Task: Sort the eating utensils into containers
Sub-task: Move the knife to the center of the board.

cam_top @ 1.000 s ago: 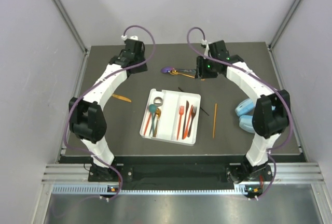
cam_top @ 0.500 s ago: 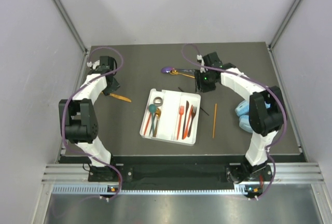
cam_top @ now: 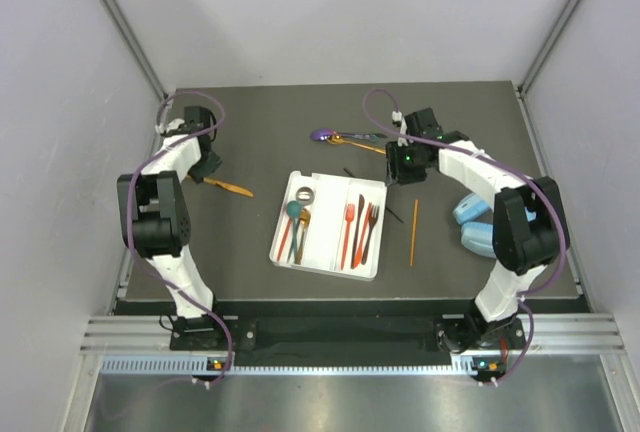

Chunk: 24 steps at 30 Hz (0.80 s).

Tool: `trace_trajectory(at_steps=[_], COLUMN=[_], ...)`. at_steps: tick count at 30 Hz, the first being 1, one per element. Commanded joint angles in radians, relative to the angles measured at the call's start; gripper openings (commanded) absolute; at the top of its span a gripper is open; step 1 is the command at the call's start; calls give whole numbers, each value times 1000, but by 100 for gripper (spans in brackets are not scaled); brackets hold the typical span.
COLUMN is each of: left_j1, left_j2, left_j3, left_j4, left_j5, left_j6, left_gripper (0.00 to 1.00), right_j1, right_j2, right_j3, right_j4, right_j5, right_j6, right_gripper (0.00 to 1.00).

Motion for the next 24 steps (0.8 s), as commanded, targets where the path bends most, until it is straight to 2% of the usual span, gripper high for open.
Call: trace_trajectory(at_steps=[1, 7, 19, 22, 23, 24], left_j1=[27, 31, 39, 37, 39, 39], left_j2=[42, 83, 211, 220, 220, 218], left_j3=[40, 46, 157, 158, 152, 143], left_j4=[-13, -5, -59, -83, -94, -99], left_j5=[-6, -52, -8, 14, 22, 34], left_j6=[-50, -59, -53, -42, -36, -32], left_gripper=[46, 46, 45, 42, 38, 28], right_j1=[-11, -12, -20, -22, -22, -23], right_j2=[-47, -38, -24, -19, -19, -18], right_j3=[-11, -14, -17, -12, -11, -11], right_j4=[52, 53, 50, 52, 49, 52], right_j5=[-30, -44, -58, -72, -76, -78], right_j6=[0, 3, 6, 9, 9, 8], right_gripper=[45, 44, 43, 43, 43, 43])
